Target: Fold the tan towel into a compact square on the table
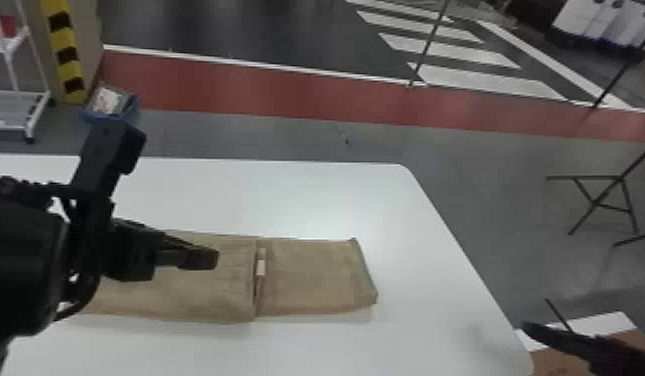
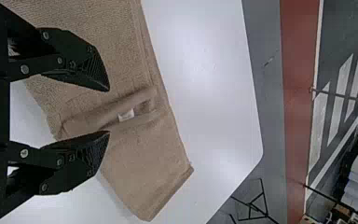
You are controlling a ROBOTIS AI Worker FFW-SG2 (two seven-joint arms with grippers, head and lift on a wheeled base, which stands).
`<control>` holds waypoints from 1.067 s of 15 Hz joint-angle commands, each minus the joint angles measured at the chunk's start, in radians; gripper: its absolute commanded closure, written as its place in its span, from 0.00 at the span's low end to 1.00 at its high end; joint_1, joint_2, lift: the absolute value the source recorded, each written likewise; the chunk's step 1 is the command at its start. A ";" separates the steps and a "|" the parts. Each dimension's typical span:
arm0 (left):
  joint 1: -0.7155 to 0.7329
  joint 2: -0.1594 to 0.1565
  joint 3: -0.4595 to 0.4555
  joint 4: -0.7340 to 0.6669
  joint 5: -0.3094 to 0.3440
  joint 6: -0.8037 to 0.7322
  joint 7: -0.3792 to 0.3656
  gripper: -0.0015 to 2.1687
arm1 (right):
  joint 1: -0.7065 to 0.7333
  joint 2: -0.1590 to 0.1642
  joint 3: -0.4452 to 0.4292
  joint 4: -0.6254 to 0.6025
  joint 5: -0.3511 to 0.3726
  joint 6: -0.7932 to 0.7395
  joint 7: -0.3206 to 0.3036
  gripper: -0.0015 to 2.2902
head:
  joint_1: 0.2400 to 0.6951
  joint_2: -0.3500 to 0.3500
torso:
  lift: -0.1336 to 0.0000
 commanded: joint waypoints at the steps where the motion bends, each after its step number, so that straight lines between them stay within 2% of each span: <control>1: 0.001 -0.003 -0.002 -0.002 0.003 0.007 0.002 0.03 | -0.008 0.000 -0.001 -0.007 0.001 0.016 0.000 0.04 | 1.00 0.00 | 0.07; 4: 0.008 -0.003 0.034 -0.006 0.009 0.007 0.005 0.03 | -0.033 0.014 0.031 -0.099 -0.039 0.154 0.005 0.04 | 1.00 0.00 | 0.07; 7: 0.025 0.000 0.175 -0.008 0.084 0.007 0.004 0.03 | -0.090 0.050 0.125 -0.265 -0.039 0.350 0.003 0.04 | 1.00 0.00 | 0.07; 9: 0.044 0.049 0.282 -0.005 0.161 -0.037 0.001 0.03 | -0.133 0.081 0.228 -0.354 -0.031 0.457 -0.003 0.04 | 1.00 0.00 | 0.07; 12: 0.068 0.120 0.439 0.028 0.258 -0.141 0.005 0.03 | -0.182 0.173 0.436 -0.428 0.029 0.512 -0.043 0.04 | 1.00 0.00 | 0.07; 13: 0.076 0.137 0.486 0.044 0.279 -0.160 0.004 0.03 | -0.203 0.225 0.513 -0.431 0.067 0.512 -0.055 0.04 | 1.00 0.15 | 0.07; 14: 0.091 0.143 0.526 0.051 0.304 -0.187 0.007 0.03 | -0.220 0.267 0.573 -0.429 0.095 0.512 -0.077 0.04 | 1.00 0.15 | 0.07; 15: 0.116 0.150 0.577 0.061 0.334 -0.227 0.005 0.03 | -0.236 0.281 0.650 -0.420 0.119 0.503 -0.112 0.04 | 1.00 0.34 | 0.07; 16: 0.136 0.164 0.618 0.086 0.363 -0.276 0.010 0.03 | -0.259 0.281 0.720 -0.392 0.153 0.497 -0.139 0.04 | 1.00 0.40 | 0.07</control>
